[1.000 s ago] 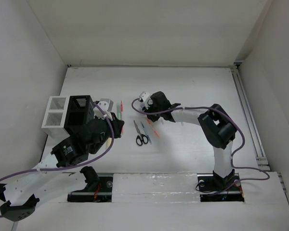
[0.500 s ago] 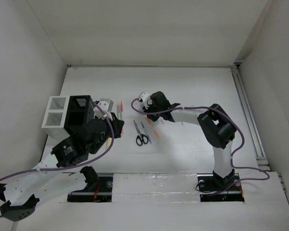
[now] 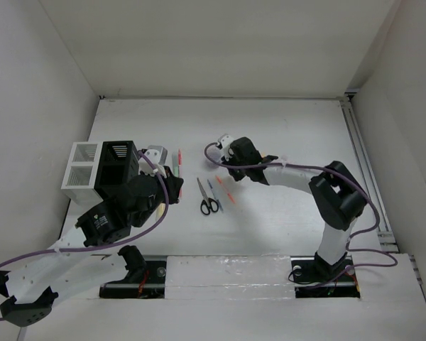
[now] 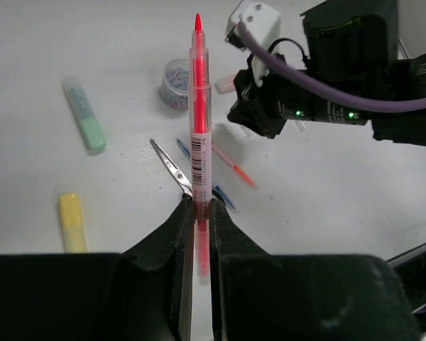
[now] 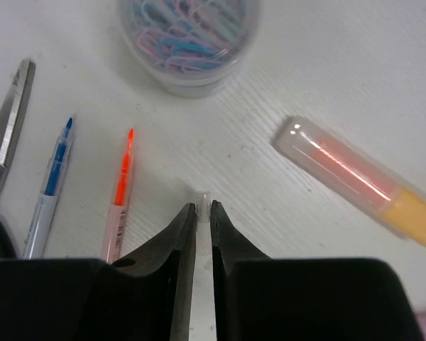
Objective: Sort the stationery into containers
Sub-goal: Close the pen cap on the pen.
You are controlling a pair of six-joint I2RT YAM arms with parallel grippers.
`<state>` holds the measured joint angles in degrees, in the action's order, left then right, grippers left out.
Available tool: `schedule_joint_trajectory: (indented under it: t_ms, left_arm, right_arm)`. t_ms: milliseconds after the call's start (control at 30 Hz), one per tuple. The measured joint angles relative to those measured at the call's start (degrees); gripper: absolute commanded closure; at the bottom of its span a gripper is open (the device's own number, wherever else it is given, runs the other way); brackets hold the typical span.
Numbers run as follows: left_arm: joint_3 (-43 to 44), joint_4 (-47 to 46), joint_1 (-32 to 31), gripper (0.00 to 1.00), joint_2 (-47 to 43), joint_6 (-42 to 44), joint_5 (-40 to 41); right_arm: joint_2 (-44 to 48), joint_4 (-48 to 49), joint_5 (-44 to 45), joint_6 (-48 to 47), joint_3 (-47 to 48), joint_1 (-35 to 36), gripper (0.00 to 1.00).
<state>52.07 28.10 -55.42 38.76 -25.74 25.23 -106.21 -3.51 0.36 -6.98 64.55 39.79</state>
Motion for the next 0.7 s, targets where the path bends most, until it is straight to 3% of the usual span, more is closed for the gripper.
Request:
schedule_joint_trajectory:
  t_ms: [267, 500, 700]
  left_arm:
    - [0.0, -0.2, 0.0, 1.00, 0.9, 0.6, -1.8]
    - [0.3, -2.8, 0.5, 1.00, 4.7, 0.9, -6.5]
    - [0.7, -7.1, 0.6, 1.00, 9.4, 3.0, -17.2]
  right_arm:
    - [15.6, 0.5, 7.5, 7.5, -2.3, 0.0, 1.00]
    - [35.9, 4.4, 17.0, 24.8, -6.8, -0.5, 1.00]
    - [50.3, 13.4, 20.5, 39.6, -15.0, -0.9, 1.00]
